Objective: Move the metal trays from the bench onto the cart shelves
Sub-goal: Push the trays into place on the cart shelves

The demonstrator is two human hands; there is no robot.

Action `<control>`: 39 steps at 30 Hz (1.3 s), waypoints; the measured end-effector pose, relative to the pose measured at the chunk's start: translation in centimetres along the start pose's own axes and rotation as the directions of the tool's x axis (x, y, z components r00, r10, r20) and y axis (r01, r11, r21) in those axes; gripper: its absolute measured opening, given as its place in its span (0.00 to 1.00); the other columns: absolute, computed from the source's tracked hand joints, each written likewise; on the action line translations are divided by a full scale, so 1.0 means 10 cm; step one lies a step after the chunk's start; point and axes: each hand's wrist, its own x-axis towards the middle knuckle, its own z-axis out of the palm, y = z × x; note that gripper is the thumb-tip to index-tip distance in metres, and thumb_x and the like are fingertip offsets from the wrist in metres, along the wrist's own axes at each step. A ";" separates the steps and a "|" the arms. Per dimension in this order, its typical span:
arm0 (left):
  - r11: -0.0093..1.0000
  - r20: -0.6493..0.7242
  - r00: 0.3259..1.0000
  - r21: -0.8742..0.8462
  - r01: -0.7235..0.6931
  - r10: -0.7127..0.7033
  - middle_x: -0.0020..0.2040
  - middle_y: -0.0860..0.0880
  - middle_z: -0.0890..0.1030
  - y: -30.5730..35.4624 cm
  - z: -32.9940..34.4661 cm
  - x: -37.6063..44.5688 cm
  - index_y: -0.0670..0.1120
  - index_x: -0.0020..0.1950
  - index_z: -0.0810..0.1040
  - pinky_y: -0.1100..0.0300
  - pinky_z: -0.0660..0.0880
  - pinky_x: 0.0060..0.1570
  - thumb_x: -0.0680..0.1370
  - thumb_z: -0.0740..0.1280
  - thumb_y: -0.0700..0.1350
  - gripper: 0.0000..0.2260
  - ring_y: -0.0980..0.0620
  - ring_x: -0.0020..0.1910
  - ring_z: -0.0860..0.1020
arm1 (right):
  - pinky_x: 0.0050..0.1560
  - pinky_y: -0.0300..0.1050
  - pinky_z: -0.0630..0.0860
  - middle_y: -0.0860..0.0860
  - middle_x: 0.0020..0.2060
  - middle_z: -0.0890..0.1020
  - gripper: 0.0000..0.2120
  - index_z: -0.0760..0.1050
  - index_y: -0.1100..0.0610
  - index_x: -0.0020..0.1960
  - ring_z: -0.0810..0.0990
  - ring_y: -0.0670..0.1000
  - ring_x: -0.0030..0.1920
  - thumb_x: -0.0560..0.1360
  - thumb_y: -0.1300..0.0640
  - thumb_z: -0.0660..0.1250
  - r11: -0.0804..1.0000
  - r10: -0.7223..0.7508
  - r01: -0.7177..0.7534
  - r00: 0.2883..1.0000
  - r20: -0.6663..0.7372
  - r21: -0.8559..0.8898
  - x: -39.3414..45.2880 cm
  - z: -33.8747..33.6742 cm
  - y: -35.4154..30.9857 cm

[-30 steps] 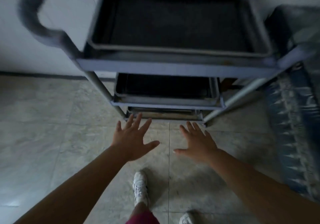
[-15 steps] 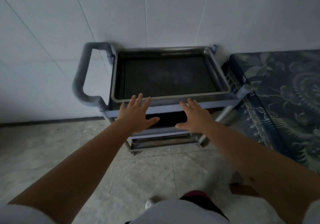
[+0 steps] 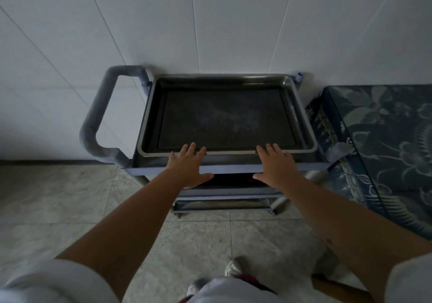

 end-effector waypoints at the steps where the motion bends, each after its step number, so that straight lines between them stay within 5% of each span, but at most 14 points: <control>1: 1.000 0.011 1.000 -0.006 0.001 -0.001 0.84 0.44 0.43 0.04 0.02 0.05 0.54 0.83 0.42 0.35 0.49 0.75 0.76 0.57 0.72 0.44 0.40 0.81 0.44 | 0.72 0.61 0.59 0.57 0.77 0.58 0.45 0.48 0.53 0.79 0.54 0.60 0.77 0.73 0.38 0.68 1.000 -0.016 0.016 1.000 -0.006 0.000 0.05 0.04 0.04; 9: 1.000 -0.146 0.989 0.018 0.016 -0.014 0.80 0.44 0.58 0.05 0.34 0.13 0.57 0.82 0.45 0.35 0.53 0.75 0.77 0.68 0.61 0.41 0.41 0.80 0.53 | 0.60 0.55 0.71 0.57 0.59 0.77 0.26 0.65 0.57 0.72 0.76 0.59 0.58 0.76 0.56 0.67 0.991 -0.132 0.123 0.975 -0.180 -0.059 0.22 0.19 0.15; 17: 0.979 -0.271 0.962 0.198 0.054 0.002 0.66 0.46 0.74 -0.04 0.41 0.17 0.55 0.75 0.59 0.39 0.69 0.66 0.72 0.77 0.46 0.37 0.40 0.65 0.72 | 0.51 0.51 0.71 0.55 0.52 0.79 0.18 0.69 0.58 0.67 0.78 0.57 0.51 0.78 0.59 0.63 0.989 -0.128 0.106 0.964 -0.234 -0.104 0.14 0.25 0.09; 23: 0.973 -0.291 0.956 0.226 0.034 0.034 0.56 0.47 0.77 -0.10 0.39 0.13 0.53 0.64 0.71 0.49 0.74 0.49 0.74 0.75 0.47 0.22 0.43 0.55 0.75 | 0.33 0.50 0.68 0.59 0.32 0.77 0.05 0.75 0.62 0.42 0.75 0.59 0.32 0.70 0.71 0.66 0.993 -0.113 0.118 0.936 -0.335 -0.003 0.03 0.28 -0.02; 28: 0.981 -0.301 0.953 0.190 0.030 0.029 0.49 0.48 0.76 -0.07 0.46 0.08 0.51 0.56 0.74 0.52 0.73 0.44 0.70 0.76 0.39 0.20 0.45 0.48 0.75 | 0.35 0.49 0.70 0.57 0.35 0.78 0.06 0.76 0.60 0.46 0.76 0.57 0.34 0.74 0.68 0.62 0.993 -0.118 0.110 0.963 -0.242 -0.046 0.01 0.28 -0.02; 32: 0.988 -0.327 0.944 0.157 0.009 0.043 0.50 0.48 0.77 -0.11 0.51 0.08 0.50 0.56 0.74 0.52 0.73 0.45 0.70 0.76 0.38 0.19 0.45 0.48 0.75 | 0.34 0.51 0.74 0.57 0.32 0.77 0.06 0.76 0.60 0.43 0.75 0.57 0.31 0.71 0.69 0.68 0.995 -0.103 0.095 0.938 -0.330 -0.038 0.00 0.30 -0.04; 34: 0.995 -0.356 0.934 0.100 0.000 0.036 0.56 0.47 0.78 -0.12 0.56 0.05 0.50 0.62 0.74 0.48 0.74 0.54 0.73 0.75 0.45 0.19 0.43 0.54 0.76 | 0.45 0.52 0.76 0.57 0.42 0.79 0.14 0.75 0.60 0.55 0.79 0.57 0.41 0.71 0.61 0.72 0.997 -0.070 0.073 0.927 -0.369 -0.006 -0.03 0.40 -0.05; 35: 0.998 -0.371 0.928 0.056 0.001 0.020 0.61 0.46 0.78 -0.11 0.59 0.02 0.49 0.65 0.73 0.47 0.72 0.60 0.75 0.74 0.51 0.22 0.42 0.59 0.75 | 0.55 0.55 0.75 0.59 0.52 0.79 0.28 0.70 0.59 0.66 0.79 0.59 0.52 0.70 0.52 0.74 0.999 -0.041 0.050 0.940 -0.339 0.019 -0.07 0.47 -0.07; 37: 1.000 -0.373 0.927 -0.023 0.014 -0.021 0.72 0.43 0.72 -0.09 0.68 -0.08 0.47 0.75 0.66 0.44 0.62 0.73 0.76 0.69 0.61 0.33 0.41 0.73 0.68 | 0.72 0.63 0.61 0.60 0.74 0.63 0.52 0.49 0.55 0.79 0.62 0.62 0.74 0.66 0.36 0.71 0.998 -0.010 0.028 0.965 -0.262 0.064 -0.22 0.61 -0.14; 39: 0.998 -0.350 0.936 -0.063 0.020 -0.040 0.82 0.43 0.54 -0.07 0.82 -0.23 0.47 0.82 0.51 0.44 0.47 0.78 0.76 0.62 0.69 0.43 0.41 0.81 0.48 | 0.75 0.64 0.49 0.56 0.80 0.44 0.56 0.38 0.51 0.79 0.42 0.59 0.78 0.65 0.29 0.65 0.996 -0.036 0.052 0.978 -0.204 0.075 -0.40 0.79 -0.25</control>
